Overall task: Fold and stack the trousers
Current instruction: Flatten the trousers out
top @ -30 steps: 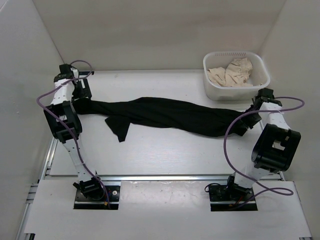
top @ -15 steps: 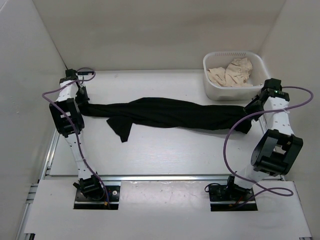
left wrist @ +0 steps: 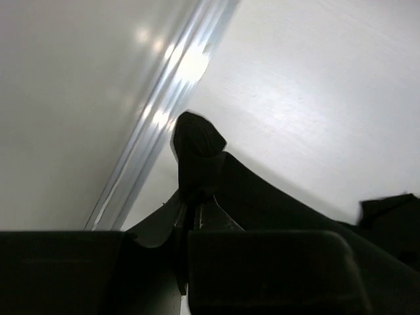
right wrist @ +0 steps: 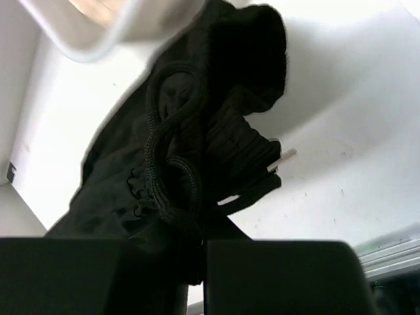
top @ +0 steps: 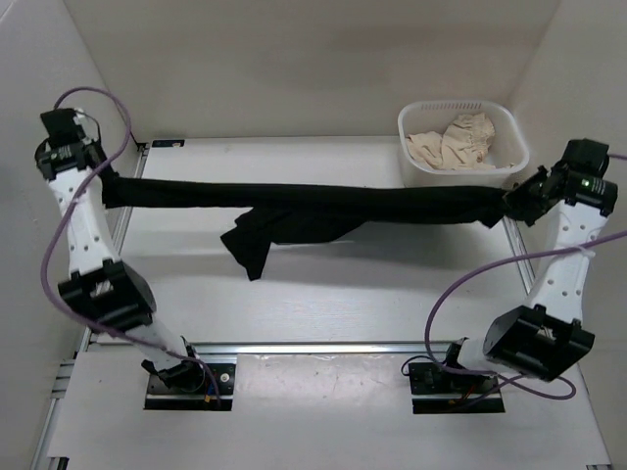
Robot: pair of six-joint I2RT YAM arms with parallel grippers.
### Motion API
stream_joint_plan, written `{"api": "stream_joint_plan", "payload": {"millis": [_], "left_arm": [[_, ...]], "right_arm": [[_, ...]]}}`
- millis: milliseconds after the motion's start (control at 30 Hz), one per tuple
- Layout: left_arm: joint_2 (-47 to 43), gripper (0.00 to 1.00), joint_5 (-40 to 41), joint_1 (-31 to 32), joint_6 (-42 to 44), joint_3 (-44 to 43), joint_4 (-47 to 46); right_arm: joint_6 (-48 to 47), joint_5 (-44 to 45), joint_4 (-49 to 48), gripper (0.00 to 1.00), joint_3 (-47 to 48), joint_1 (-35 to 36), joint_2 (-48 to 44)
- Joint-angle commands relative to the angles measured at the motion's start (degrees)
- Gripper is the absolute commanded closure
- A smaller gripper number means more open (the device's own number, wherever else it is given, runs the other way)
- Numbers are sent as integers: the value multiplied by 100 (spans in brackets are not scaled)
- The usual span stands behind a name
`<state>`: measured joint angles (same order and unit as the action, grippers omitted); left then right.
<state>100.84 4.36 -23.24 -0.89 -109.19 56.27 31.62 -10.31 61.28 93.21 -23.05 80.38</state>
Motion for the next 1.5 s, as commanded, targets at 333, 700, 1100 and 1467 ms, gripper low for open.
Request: {"api": "stream_joint_plan", "payload": {"millis": [333, 700, 1100, 1467], "left_arm": [[-2401, 52, 1295, -1376, 89, 5116, 385], [-1235, 2, -5, 1389, 89, 2526, 886], [1648, 0, 257, 3511, 89, 2094, 86], [897, 86, 1593, 2599, 89, 2481, 33]], "right_arm": [[503, 2707, 552, 15, -3010, -446, -1604], [46, 1224, -458, 2, -2360, -26, -911], [486, 1224, -1461, 1, -2720, 283, 969], [469, 1233, -1839, 100, -2993, 283, 2096]]}}
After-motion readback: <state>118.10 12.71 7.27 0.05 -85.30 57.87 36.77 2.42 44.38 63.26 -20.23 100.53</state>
